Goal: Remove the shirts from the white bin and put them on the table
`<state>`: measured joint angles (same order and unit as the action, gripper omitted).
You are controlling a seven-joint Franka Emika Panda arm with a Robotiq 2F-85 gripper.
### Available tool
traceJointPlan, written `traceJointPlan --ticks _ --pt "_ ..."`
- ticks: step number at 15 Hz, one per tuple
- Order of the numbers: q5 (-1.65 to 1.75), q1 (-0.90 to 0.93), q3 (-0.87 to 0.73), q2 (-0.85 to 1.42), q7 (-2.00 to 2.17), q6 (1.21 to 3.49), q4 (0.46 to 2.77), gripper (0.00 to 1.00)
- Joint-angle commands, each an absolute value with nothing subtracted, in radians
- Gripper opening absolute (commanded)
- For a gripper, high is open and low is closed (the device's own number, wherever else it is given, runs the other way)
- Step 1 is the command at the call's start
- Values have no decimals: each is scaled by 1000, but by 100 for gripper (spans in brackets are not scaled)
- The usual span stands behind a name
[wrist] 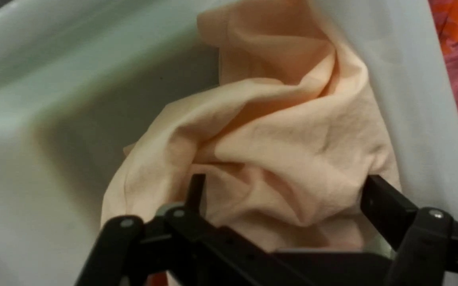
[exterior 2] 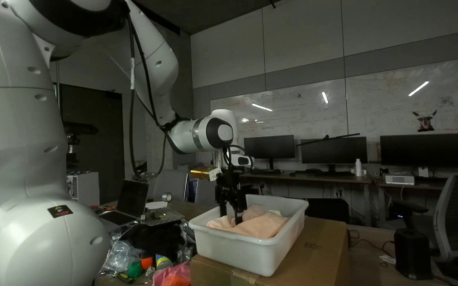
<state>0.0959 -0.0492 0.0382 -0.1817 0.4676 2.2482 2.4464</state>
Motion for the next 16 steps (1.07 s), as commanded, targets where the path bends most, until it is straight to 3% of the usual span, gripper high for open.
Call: traceJointPlan --ticks 1,14,16 --pt "143 -64 43 -182 518 2305 2464 100" --pt "235 -88 35 -117 624 2439 2488 100" --pt "250 -87 34 -112 644 2444 2489 73"
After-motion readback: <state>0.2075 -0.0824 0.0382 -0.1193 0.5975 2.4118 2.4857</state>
